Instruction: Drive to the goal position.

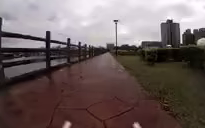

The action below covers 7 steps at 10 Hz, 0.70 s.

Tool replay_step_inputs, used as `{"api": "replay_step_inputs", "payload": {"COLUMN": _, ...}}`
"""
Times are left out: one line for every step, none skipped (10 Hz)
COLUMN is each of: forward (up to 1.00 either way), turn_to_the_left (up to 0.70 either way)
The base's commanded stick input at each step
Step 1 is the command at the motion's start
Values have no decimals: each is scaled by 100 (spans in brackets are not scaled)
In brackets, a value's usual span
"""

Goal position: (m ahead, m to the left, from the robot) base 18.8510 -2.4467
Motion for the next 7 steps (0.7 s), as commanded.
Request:
{"api": "replay_step_inputs", "payload": {"forward": 50, "turn_to_the_left": 0}}
{"api": "replay_step_inputs", "payload": {"forward": 50, "turn_to_the_left": 0}}
{"api": "replay_step_inputs", "payload": {"forward": 50, "turn_to_the_left": 0}}
{"api": "replay_step_inputs", "payload": {"forward": 50, "turn_to_the_left": 0}}
{"api": "replay_step_inputs", "payload": {"forward": 50, "turn_to_the_left": 0}}
{"api": "replay_step_inputs", "payload": {"forward": 50, "turn_to_the_left": 0}}
{"api": "replay_step_inputs", "payload": {"forward": 50, "turn_to_the_left": 0}}
